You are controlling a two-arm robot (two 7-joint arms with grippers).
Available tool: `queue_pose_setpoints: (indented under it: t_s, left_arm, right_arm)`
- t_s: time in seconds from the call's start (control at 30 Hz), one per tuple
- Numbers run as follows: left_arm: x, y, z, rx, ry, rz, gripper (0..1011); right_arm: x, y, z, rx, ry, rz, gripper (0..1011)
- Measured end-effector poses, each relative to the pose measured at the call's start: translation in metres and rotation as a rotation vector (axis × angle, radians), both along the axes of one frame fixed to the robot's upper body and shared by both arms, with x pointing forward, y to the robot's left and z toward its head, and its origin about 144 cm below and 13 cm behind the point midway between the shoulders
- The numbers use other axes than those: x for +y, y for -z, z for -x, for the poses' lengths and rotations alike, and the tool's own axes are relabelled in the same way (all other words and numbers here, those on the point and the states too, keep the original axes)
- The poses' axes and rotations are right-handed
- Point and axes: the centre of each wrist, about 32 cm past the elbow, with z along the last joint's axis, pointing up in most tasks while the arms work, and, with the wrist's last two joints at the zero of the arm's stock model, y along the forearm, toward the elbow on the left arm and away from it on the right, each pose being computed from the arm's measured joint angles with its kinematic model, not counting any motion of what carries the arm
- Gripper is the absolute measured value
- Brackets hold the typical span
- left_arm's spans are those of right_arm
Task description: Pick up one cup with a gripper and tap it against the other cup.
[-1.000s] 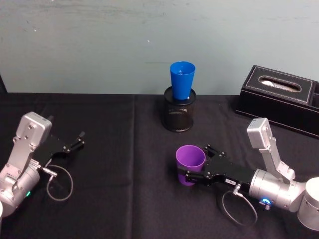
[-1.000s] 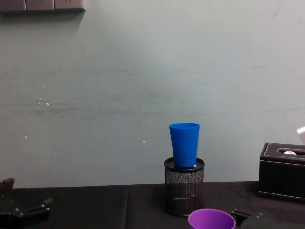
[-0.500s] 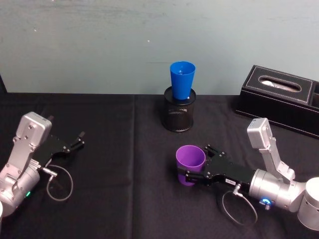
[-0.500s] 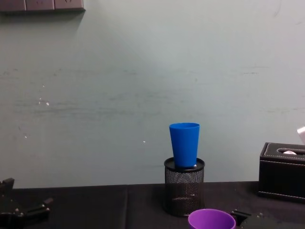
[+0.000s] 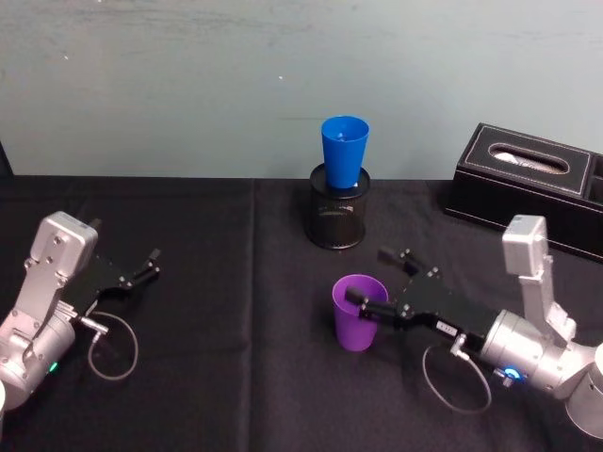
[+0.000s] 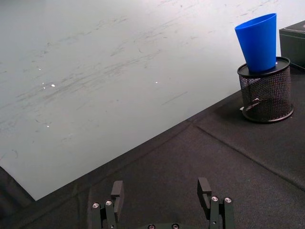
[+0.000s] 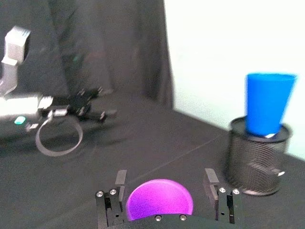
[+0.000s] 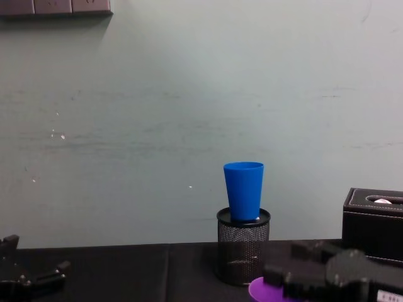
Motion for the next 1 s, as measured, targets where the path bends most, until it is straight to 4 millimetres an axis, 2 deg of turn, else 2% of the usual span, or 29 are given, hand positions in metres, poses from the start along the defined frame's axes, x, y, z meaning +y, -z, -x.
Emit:
queue_pose_setpoints:
  t_s: [0.2, 0.47, 0.53, 0.7, 1.0]
  left_arm:
    - [0.0, 0.0, 0.0, 0.0, 0.0, 0.0, 1011]
    - [0.0, 0.0, 0.0, 0.0, 0.0, 0.0, 1011]
    - [0.0, 0.0, 0.0, 0.0, 0.0, 0.0, 1011]
    - [0.0, 0.0, 0.0, 0.0, 0.0, 0.0, 1011]
    - [0.0, 0.0, 0.0, 0.0, 0.0, 0.0, 1011]
  right_arm:
    - [0.002, -0.001, 0.005, -0.049, 0.152, -0.053, 1003]
    - [0.016, -0.001, 0.009, -0.056, 0.49, 0.054, 1003]
    - [0.017, -0.001, 0.009, -0.05, 0.53, 0.076, 1003]
    - [0.021, 0.0, 0.007, -0.043, 0.593, 0.125, 1003]
    - [0.022, 0.001, 0.007, -0.061, 0.584, 0.155, 1003]
